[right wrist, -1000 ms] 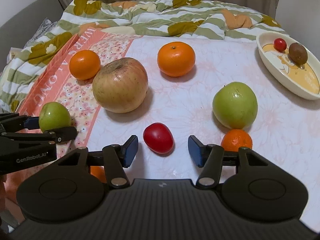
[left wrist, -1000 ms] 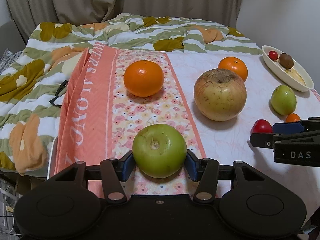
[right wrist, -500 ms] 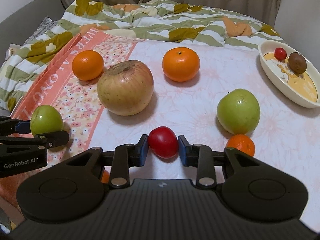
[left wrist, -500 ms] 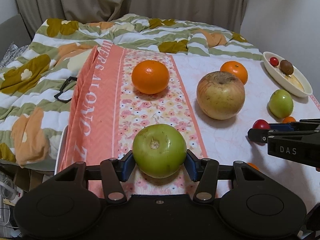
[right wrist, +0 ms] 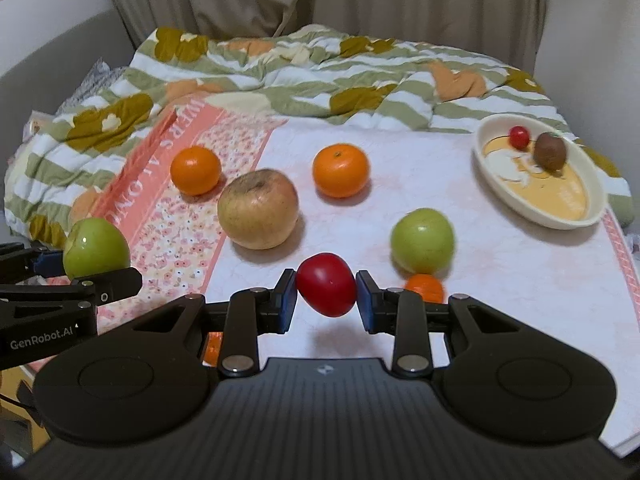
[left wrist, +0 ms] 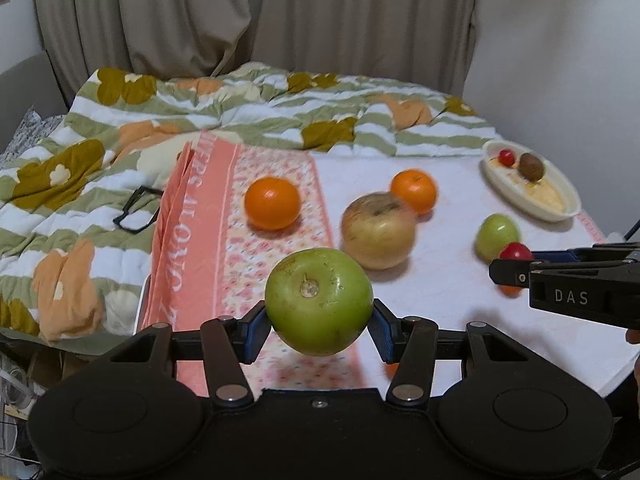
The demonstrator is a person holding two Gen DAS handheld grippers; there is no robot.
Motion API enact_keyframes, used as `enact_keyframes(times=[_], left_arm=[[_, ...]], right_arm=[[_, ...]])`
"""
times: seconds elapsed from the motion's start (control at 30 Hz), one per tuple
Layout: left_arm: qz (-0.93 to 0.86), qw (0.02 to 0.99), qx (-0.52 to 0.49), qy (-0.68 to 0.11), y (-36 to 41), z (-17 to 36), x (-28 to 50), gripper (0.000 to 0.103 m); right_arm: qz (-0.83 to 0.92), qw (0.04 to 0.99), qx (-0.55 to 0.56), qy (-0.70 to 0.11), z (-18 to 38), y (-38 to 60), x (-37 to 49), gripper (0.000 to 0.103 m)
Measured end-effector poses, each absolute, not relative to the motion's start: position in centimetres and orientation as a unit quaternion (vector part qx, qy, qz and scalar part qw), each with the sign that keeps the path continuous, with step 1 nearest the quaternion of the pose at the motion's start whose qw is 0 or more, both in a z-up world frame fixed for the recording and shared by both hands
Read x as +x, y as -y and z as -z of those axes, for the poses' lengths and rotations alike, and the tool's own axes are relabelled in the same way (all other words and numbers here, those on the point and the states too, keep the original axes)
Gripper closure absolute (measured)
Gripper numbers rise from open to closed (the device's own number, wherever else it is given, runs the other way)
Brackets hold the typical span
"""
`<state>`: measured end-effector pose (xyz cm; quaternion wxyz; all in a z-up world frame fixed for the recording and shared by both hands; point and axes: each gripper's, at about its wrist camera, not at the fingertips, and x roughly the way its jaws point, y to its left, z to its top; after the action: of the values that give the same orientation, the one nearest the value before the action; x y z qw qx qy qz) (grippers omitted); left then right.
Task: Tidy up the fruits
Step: 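Carry the green apple and cherry tomato to the cream bowl with both tools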
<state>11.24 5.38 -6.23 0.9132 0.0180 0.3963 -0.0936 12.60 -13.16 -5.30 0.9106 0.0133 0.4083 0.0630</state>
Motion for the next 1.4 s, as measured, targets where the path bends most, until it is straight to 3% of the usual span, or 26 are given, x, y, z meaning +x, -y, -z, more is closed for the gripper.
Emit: enact_keyframes(times=[0.67, 1.0, 1.4], left_arm=[[0.072, 0.947, 0.013, -0.314, 10.2, -1.7, 8.7, 0.046], [0.072, 0.949, -0.01, -0.308, 18.1, -1.9, 13.0, 0.046], [0.121, 0.932, 0.036, -0.341, 24.7, 1.2, 22.7, 0.046]], right_arm=[[-0.094, 0.93, 0.003, -0.354, -2.2, 29.7, 9.6, 0.056], [-0.094, 0.931, -0.027, -0.352, -2.4, 38.0, 13.8, 0.056], [-0.047, 0.928, 0.009, -0.37, 0.1, 44.3, 20.6, 0.056]])
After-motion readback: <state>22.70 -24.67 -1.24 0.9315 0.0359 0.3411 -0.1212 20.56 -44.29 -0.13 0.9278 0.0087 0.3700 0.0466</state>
